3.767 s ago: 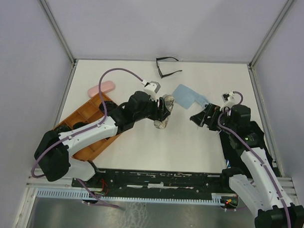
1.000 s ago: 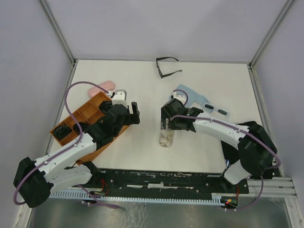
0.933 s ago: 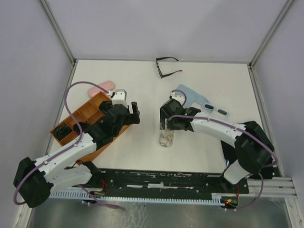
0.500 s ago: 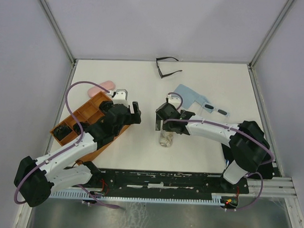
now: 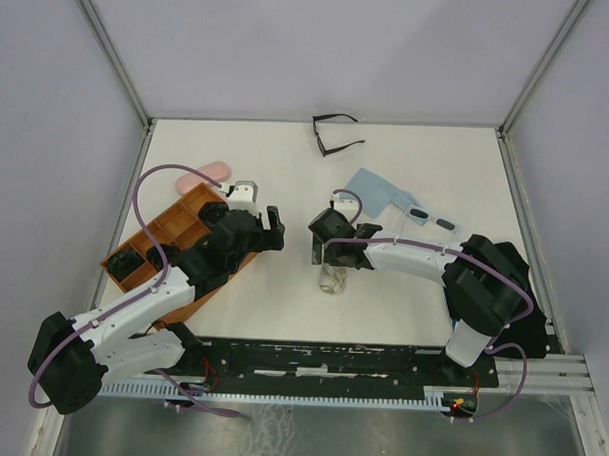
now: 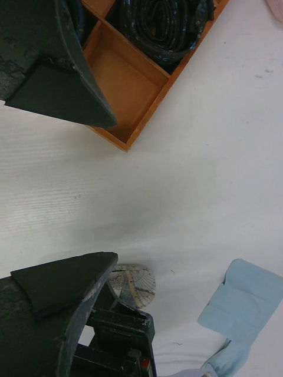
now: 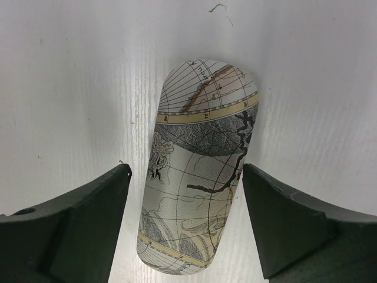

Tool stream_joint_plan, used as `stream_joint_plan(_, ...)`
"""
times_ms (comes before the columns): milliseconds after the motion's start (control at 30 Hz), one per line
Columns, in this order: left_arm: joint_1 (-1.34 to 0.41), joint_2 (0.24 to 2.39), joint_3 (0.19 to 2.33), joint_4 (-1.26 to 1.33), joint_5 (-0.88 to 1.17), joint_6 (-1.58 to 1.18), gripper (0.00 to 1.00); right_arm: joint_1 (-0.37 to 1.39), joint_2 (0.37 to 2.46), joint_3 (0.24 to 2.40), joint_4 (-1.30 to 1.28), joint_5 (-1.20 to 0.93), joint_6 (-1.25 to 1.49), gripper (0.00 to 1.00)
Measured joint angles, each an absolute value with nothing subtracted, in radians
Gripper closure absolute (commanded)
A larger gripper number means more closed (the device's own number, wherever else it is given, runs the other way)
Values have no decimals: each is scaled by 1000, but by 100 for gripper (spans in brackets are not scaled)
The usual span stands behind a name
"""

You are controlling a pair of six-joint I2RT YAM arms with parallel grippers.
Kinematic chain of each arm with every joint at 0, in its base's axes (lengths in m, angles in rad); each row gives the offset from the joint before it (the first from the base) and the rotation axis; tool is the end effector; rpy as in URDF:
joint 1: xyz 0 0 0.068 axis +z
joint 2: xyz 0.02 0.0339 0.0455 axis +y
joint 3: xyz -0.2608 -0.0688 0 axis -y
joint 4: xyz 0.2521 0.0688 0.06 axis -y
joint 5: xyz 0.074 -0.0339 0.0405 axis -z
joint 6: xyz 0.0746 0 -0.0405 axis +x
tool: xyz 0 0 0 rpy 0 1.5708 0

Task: Organize the sunglasses
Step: Pick up the sunglasses case from the center of the board.

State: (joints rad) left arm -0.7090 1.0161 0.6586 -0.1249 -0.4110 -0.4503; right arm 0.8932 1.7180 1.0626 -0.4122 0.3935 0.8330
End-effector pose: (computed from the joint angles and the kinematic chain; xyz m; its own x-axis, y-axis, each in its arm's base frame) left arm 0.2213 -0.1505 0.2371 -0.4599 -0.1312 -0.8782 0.1422 0.9654 -0.2187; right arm 0.2502 0.2653 0.1402 -0.8161 0.0759 -0.5729 0.0004 0.9914 0.1309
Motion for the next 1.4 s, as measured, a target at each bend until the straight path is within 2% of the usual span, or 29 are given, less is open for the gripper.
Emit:
stream_joint_plan(333,-709,1008,653,-123,-408,-450,8,893,1720,1062,-411,394,834,24)
stream_joint_plan(600,-709,1008,653,-123,-408,-450,8,893,1737,1062,-413,393,834,24)
stream_joint_plan(700,-709,1008,653,-123,-408,-450,8,893,1737,1061,-412,393,834,29)
stream_joint_plan(933,-709,1008,653,-124,-407,-450,9,893,1736,1060,-412,396,834,48)
stream_joint_plan(1033,-709,1008,653,-123,-406,-450,9,893,1729,1052,-411,397,832,60)
stream_joint_plan(1067,-709,1008,653,-123,-404,-450,9,893,1724,1048,-411,397,829,65)
stream_joint_plan(1133,-709,1007,653,-123,-398,-450,9,893,1702,1031,-412,396,804,82)
stream_joint_plan(1200,-709,1002,653,-124,-390,-451,9,891,1673,1021,-412,394,776,90)
stream_joint_plan(1233,-709,998,653,-124,-390,-451,9,884,1650,1016,-411,389,756,98)
stream_joint_plan(1400,-709,927,634,-75,-358,-452,9,805,1511,1002,-389,268,667,100)
